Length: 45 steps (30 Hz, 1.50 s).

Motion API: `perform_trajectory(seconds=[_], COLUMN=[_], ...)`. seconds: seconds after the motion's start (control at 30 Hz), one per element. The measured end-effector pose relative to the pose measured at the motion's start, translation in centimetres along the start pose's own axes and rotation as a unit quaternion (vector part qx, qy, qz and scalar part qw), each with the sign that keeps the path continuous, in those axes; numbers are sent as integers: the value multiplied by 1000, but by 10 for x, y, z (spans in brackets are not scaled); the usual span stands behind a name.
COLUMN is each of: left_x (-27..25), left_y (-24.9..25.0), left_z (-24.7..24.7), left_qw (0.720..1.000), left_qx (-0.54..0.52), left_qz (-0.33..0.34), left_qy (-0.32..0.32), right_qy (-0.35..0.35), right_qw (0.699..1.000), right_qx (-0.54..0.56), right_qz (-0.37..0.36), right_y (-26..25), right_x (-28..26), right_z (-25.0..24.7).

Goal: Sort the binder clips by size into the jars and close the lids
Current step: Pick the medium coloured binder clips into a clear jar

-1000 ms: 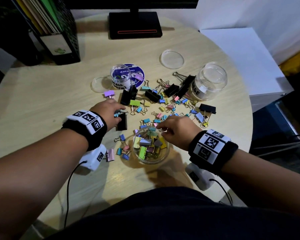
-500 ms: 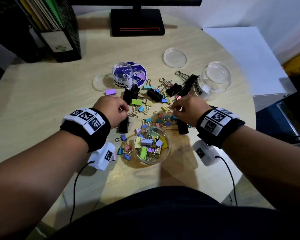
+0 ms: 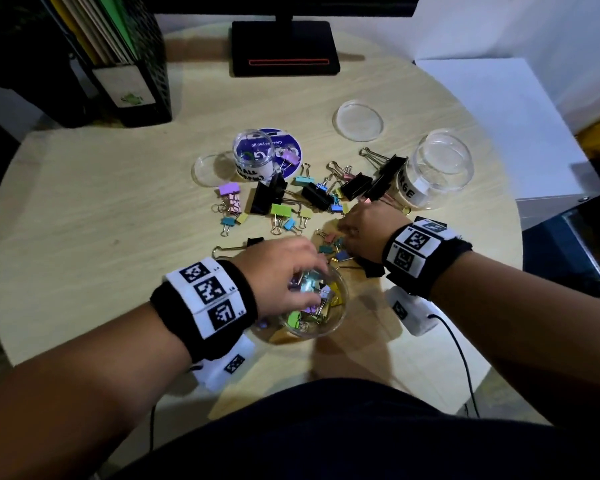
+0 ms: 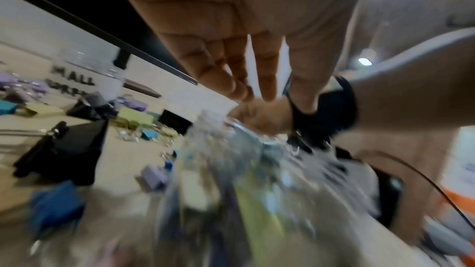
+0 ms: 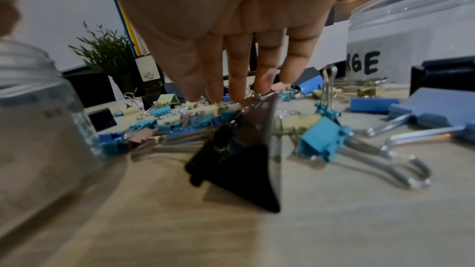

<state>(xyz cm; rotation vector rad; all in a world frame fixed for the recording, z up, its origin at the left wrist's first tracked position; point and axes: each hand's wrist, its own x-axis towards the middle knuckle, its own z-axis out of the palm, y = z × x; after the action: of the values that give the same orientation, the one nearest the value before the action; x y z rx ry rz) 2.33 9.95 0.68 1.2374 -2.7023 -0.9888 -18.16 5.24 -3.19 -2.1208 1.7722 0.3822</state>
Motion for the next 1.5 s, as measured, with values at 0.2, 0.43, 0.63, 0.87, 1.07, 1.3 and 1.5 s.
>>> perform_trajectory(seconds=[0.2,0.43,0.63,0.87,1.07,1.3,1.5], left_x=[38,78,83,79,72,53,25], left_y=[-39,-61,-62,-68,-71,-52,-16], left_z=[-34,-29,-21,-25,-27,-44,-36], left_qw=[988,976,974,972,980,980,973], left_qx=[56,149,151,143,84,-19,-170], left_qz=[-129,-152,-157,-177,-178,-177,-155], left_qy=[69,-50,-63,-61,-7,90,31], right_qy=[14,31,30,19,34,19,-7], right_qw=[1000,999,999,998,999,996,1000], right_qx=[17,9,-11,-55,-38,-77,21], right_qz=[23,34,16,-5,-2,-32,19], right_y=[0,4,-6,-19,-23,-28,-15], right_x=[12,30,48,61,74,89,88], right_z=[-9,-20,-23,-30,-32,-25,-26])
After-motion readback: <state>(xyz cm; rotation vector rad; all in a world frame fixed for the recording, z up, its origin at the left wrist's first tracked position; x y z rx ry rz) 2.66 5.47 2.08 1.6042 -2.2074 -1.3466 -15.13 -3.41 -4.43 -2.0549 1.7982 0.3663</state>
